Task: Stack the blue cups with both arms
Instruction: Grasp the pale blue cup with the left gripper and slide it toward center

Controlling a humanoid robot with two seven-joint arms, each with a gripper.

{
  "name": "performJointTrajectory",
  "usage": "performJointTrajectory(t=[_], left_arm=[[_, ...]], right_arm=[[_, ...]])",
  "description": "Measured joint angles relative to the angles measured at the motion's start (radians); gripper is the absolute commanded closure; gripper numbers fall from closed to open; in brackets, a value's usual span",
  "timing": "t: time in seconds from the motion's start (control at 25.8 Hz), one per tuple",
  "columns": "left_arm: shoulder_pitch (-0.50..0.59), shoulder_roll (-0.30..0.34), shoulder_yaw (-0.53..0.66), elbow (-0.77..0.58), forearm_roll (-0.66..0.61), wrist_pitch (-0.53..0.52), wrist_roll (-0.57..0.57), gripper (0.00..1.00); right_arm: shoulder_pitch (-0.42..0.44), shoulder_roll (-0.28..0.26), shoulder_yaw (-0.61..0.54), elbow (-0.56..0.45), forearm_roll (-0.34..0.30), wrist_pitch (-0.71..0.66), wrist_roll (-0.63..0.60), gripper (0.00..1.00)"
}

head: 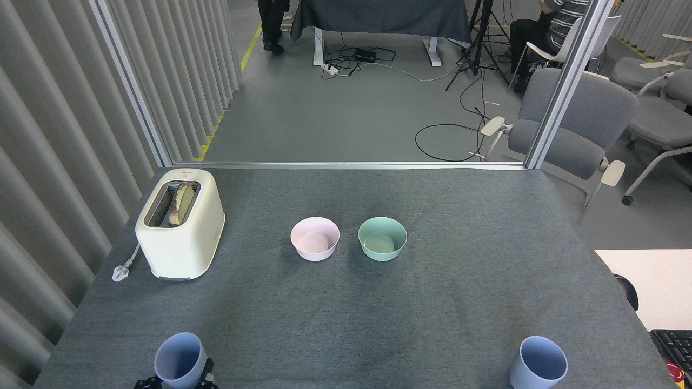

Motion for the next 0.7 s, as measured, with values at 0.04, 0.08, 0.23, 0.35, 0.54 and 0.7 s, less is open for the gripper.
performJointTrajectory(t=[0.04, 0.08, 0.23, 0.35, 0.54, 0.7], left_arm=[[-0.005, 0.000, -0.027, -0.013, -0.004, -0.005, 0.000, 0.60], [-0.011, -0.001, -0.057, -0.025, -0.011, -0.009, 0.000, 0.60], [-0.070, -0.036, -0.219, -0.040, -0.069, -0.013, 0.000, 0.60], [-0.115, -0.105, -0.298, 0.009, -0.153, -0.010, 0.000, 0.60], [-0.170, -0.196, -0.335, 0.105, -0.237, 0.000, 0.000, 0.60], [-0.213, -0.209, -0.338, 0.168, -0.248, 0.040, 0.002, 0.60]], right_arm=[[-0.001, -0.001, 0.001, 0.000, 0.000, 0.000, 0.000, 0.00], [-0.002, -0.002, 0.002, 0.001, 0.001, 0.004, 0.000, 0.00], [-0.004, -0.005, 0.008, 0.001, 0.002, 0.025, 0.000, 0.00], [-0.004, -0.005, 0.008, 0.001, 0.002, 0.035, -0.003, 0.00], [0.001, -0.002, 0.005, 0.002, 0.002, 0.038, -0.001, 0.00], [0.002, -0.001, 0.004, 0.003, 0.001, 0.039, -0.001, 0.00]])
